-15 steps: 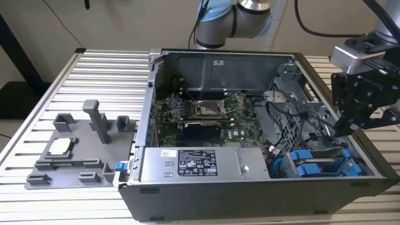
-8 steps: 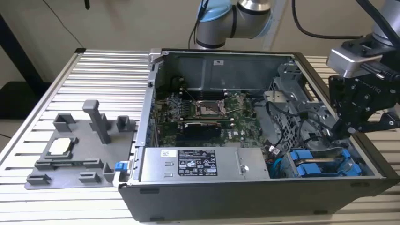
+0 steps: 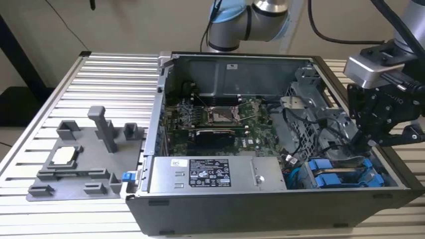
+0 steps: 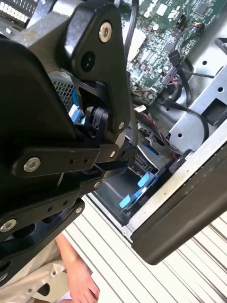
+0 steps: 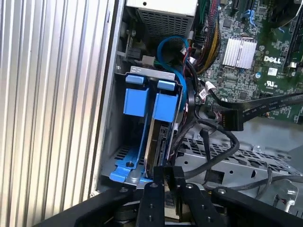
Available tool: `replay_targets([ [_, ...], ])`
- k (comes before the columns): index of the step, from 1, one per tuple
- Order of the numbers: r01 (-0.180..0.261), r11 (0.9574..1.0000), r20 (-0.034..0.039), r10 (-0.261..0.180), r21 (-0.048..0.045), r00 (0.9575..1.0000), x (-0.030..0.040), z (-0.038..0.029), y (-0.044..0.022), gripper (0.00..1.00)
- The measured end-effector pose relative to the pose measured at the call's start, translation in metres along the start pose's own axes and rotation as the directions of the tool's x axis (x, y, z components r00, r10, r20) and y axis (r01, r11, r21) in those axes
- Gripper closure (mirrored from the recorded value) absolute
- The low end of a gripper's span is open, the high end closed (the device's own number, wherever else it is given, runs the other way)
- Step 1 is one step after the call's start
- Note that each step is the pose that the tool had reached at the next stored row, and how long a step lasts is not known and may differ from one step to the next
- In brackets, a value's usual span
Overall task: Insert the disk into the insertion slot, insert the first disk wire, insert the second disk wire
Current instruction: 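Insert the first disk wire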
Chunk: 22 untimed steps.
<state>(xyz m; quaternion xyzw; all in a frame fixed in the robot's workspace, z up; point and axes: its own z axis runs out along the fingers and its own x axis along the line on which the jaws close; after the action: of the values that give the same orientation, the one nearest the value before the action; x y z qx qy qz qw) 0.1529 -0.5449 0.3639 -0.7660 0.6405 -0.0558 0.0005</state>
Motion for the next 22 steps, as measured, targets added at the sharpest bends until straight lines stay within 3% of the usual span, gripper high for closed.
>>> replay_targets([
  [6, 0.0, 1.0, 0.004, 0.0, 0.0008, 1.0, 0.0126, 0.0011, 0.0029, 0.81],
  [10, 0.0, 1.0, 0.0044, 0.0, 0.0009, 1.0, 0.013, 0.0011, 0.0029, 0.81],
  [11, -0.001, 1.0, 0.0089, 0.001, 0.003, 1.0, 0.0131, 0.0011, 0.003, 0.81],
  [15, -0.009, 0.9998, 0.0604, 0.007, 0.02, 0.9981, 0.013, 0.0012, 0.003, 0.81],
  [16, -0.011, 0.9997, 0.0697, 0.01, 0.0223, 0.9975, 0.013, 0.0012, 0.003, 0.81],
  [17, -0.015, 0.9996, 0.0754, 0.014, 0.0232, 0.9971, 0.013, 0.0013, 0.003, 0.81],
  [18, -0.021, 0.9995, 0.0766, 0.019, 0.0231, 0.9969, 0.013, 0.0015, 0.003, 0.81],
  [22, -0.068, 0.9975, 0.0733, 0.066, 0.0193, 0.9951, 0.0129, 0.0034, 0.0032, 0.81],
])
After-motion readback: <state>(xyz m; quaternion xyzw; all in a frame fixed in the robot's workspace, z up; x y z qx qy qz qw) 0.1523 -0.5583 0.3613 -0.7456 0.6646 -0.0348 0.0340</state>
